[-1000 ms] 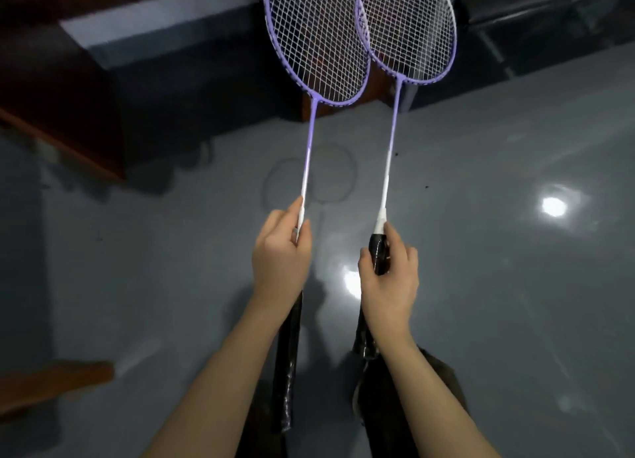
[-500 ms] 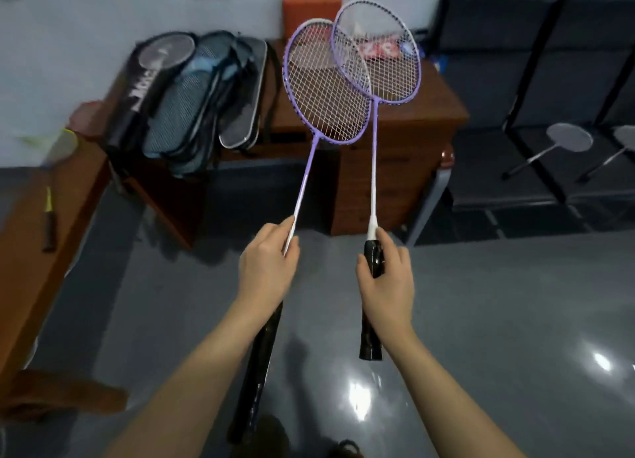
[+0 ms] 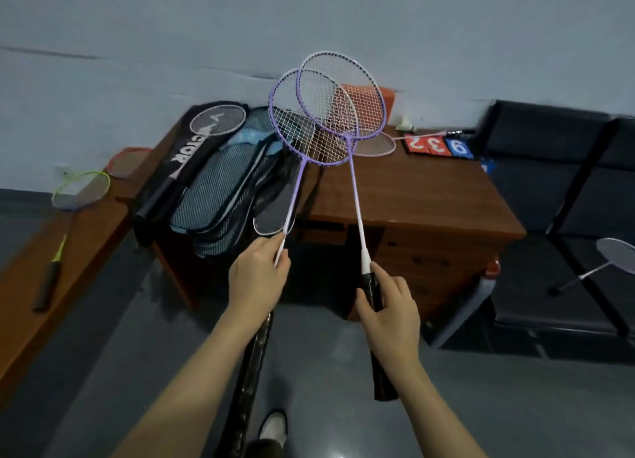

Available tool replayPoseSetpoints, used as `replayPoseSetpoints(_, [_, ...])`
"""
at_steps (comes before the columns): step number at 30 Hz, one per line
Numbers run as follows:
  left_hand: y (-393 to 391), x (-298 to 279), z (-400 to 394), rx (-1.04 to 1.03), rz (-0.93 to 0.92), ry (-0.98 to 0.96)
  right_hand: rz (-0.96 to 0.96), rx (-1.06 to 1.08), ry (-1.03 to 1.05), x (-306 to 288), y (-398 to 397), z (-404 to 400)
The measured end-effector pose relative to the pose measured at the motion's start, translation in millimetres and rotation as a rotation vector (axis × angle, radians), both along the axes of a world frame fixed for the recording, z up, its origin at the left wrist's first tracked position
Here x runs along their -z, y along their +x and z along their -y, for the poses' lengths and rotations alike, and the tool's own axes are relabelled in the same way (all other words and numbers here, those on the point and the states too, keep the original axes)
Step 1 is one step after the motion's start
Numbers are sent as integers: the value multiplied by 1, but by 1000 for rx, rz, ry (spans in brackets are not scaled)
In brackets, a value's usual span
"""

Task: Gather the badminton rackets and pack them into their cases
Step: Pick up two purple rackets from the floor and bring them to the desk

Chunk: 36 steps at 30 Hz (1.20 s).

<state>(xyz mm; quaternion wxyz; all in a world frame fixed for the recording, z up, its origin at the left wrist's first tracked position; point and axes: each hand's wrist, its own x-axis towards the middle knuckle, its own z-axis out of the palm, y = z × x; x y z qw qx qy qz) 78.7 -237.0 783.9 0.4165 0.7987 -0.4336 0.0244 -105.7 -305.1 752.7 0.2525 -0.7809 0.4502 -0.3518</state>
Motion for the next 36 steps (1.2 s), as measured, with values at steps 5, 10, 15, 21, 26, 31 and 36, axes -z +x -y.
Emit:
replayPoseSetpoints(5, [80, -1, 68, 14, -27, 7, -8, 42, 39, -8, 83, 71])
replayPoseSetpoints(10, [138, 2, 127, 17, -91, 62, -47, 24, 124, -10, 131, 136])
replayPoseSetpoints(15, [185, 17, 193, 7, -158, 129, -58, 26, 156, 0, 170, 204])
replayPoseSetpoints(21, [227, 45, 282, -32, -224, 206, -98, 14, 184, 20, 212, 280])
replayPoseSetpoints(26, [244, 71, 338, -70, -258, 256, -139, -76, 210, 33, 228, 319])
replayPoseSetpoints(31, [262, 99, 373, -38, -312, 339, -186, -126, 194, 40, 241, 348])
replayPoseSetpoints(36, [273, 126, 379, 140, -291, 503, -211, -176, 195, 50, 263, 360])
